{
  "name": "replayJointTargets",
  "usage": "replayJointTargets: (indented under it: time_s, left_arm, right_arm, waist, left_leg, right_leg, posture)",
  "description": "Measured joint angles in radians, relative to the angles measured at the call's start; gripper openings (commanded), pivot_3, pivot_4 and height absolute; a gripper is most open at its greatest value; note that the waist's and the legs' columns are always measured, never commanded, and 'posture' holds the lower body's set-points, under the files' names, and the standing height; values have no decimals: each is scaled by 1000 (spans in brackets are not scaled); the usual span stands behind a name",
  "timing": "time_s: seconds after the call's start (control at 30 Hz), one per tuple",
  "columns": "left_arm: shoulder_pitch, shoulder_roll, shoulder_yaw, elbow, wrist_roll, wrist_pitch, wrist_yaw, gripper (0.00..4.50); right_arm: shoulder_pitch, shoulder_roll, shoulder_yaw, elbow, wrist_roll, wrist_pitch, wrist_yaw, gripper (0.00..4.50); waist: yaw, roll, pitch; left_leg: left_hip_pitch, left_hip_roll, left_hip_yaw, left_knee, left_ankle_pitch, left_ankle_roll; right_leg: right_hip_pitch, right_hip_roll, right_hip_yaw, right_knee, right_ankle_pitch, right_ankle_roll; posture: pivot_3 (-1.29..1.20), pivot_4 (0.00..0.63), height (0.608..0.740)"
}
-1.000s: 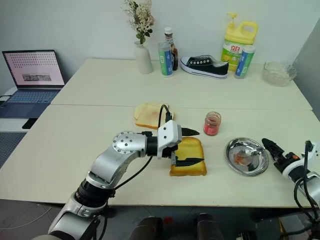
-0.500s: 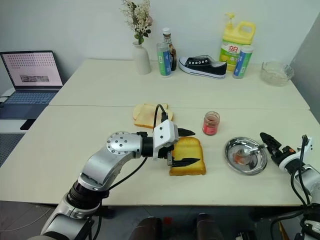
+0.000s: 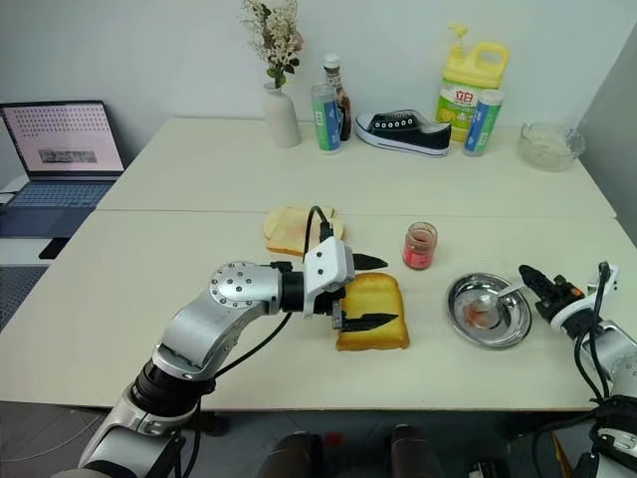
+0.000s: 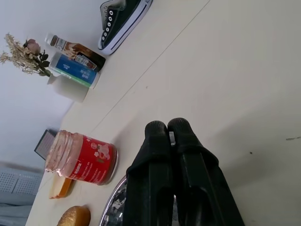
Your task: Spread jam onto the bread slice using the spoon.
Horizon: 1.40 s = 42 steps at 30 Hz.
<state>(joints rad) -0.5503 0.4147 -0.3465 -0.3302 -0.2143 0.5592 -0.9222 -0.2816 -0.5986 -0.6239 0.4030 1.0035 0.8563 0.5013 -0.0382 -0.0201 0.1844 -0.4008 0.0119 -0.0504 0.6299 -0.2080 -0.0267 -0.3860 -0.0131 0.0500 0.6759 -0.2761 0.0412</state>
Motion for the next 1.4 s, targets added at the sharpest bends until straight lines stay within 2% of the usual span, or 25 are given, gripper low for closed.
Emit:
replayJointTargets:
  time_s: [0.17, 0.37, 0.53, 0.63, 0.8, 0.93, 1.4]
  left_arm:
    - [0, 0, 0, 10, -1, -4, 1, 4500]
    - [6, 41, 55, 2, -82, 45, -26, 4500]
    - [28, 63, 102, 11, -131, 65, -23, 4500]
    - [2, 52, 176, 82, -140, 59, 17, 4500]
    - [-27, 17, 198, 174, -130, 11, 59, 4500]
    - [-27, 10, 195, 190, -116, -11, 65, 4500]
    - [-10, -21, 141, 162, -97, -20, 84, 4500]
  right_arm:
    - [30, 1, -7, -72, 2, 10, -16, 28]
    - [70, 35, -69, -392, 168, 108, -178, 28]
    - [-7, 41, -82, -562, 348, 120, -357, 28]
    - [-122, 44, -29, -605, 374, 95, -445, 28]
    - [-250, 51, 162, -628, 220, 27, -450, 28]
    - [-301, 54, 282, -580, 50, -51, -396, 28]
    - [-283, 62, 482, -462, -365, -283, -177, 28]
  waist:
    - [1, 0, 0]
    - [-4, 2, 1]
    - [-2, 2, 2]
    - [-5, 2, 2]
    - [3, 2, 2]
    - [8, 2, 2]
    - [8, 2, 2]
  left_leg:
    - [0, 0, 0, 0, 0, 0]
    - [-1, 0, 0, -1, 0, 0]
    - [-2, 0, -1, -1, 0, 0]
    - [-2, 1, -1, -1, 0, 0]
    - [-7, 1, -2, -2, 0, 0]
    - [-19, 0, -2, -1, 0, 0]
    - [-18, -1, -3, -1, 0, 0]
  right_leg:
    - [0, 0, 0, -1, 0, 0]
    - [-3, 0, 0, 0, 0, 0]
    - [-3, 0, -1, 0, 0, 0]
    - [-3, 0, -1, 0, 0, 0]
    - [-5, 0, -3, -4, 0, 0]
    - [-19, -2, -3, -1, 3, -4]
    - [-19, -2, -4, 2, 3, -4]
  posture:
    - [0, 150, 740]
    - [0, 150, 740]
    - [0, 150, 740]
    - [0, 150, 740]
    - [0, 150, 740]
    - [0, 150, 740]
    - [0, 150, 740]
